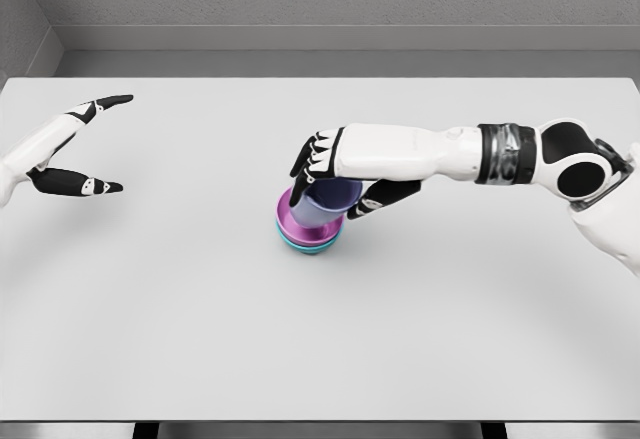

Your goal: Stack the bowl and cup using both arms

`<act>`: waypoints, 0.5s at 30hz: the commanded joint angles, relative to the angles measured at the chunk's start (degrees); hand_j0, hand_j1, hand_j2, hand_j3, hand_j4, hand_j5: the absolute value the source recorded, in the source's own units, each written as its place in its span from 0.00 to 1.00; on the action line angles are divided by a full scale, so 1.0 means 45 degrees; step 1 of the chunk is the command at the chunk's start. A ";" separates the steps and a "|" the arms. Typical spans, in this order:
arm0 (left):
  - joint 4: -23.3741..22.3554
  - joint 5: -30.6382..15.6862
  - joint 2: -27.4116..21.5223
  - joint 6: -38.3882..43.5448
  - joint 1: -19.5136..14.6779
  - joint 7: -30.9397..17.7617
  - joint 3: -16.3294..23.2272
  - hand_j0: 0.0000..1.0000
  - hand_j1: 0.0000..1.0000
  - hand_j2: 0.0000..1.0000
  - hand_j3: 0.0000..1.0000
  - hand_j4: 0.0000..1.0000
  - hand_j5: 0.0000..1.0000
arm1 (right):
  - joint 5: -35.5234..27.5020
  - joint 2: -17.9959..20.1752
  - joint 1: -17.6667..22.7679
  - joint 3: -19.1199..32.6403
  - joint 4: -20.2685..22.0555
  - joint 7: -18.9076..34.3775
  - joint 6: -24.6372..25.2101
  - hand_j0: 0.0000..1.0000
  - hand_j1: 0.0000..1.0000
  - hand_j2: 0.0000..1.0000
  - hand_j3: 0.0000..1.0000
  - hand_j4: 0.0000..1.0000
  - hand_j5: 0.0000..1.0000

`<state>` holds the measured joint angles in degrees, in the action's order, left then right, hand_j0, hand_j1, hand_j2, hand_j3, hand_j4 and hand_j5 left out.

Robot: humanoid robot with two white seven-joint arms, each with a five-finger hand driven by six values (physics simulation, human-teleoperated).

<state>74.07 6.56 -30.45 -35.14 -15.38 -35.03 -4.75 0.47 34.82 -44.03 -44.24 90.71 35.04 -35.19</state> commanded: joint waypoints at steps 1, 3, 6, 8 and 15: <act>0.0006 -0.0110 0.0028 0.0032 0.0000 0.0006 0.0001 1.00 1.00 1.00 1.00 1.00 1.00 | -0.0066 -0.0063 0.0000 0.0006 -0.0119 -0.0010 0.0042 0.68 0.68 0.68 0.68 0.68 0.68; 0.0006 -0.0110 0.0048 0.0032 0.0000 0.0006 0.0001 1.00 1.00 1.00 1.00 1.00 1.00 | -0.0047 -0.0063 0.0000 -0.0072 -0.0138 -0.0010 0.0042 0.68 0.68 0.68 0.68 0.68 0.68; 0.0006 -0.0110 0.0087 0.0032 0.0000 0.0006 -0.0018 1.00 1.00 1.00 1.00 1.00 1.00 | -0.0028 -0.0141 -0.0039 -0.0092 -0.0236 -0.0010 0.0042 0.68 0.68 0.68 0.68 0.68 0.68; 0.0006 -0.0110 0.0165 0.0032 0.0000 0.0006 -0.0019 1.00 1.00 1.00 1.00 1.00 1.00 | 0.0012 -0.0141 -0.0039 -0.0092 -0.0236 -0.0010 0.0042 0.70 0.70 0.70 0.70 0.70 0.70; 0.0006 -0.0110 0.0165 0.0032 0.0020 0.0006 -0.0038 1.00 1.00 1.00 1.00 1.00 1.00 | 0.0031 -0.0141 -0.0039 -0.0092 -0.0236 -0.0010 0.0042 1.00 1.00 1.00 1.00 1.00 1.00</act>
<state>74.07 6.55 -29.69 -35.14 -15.29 -35.03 -4.87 1.02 34.12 -44.21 -44.68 89.64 35.03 -35.17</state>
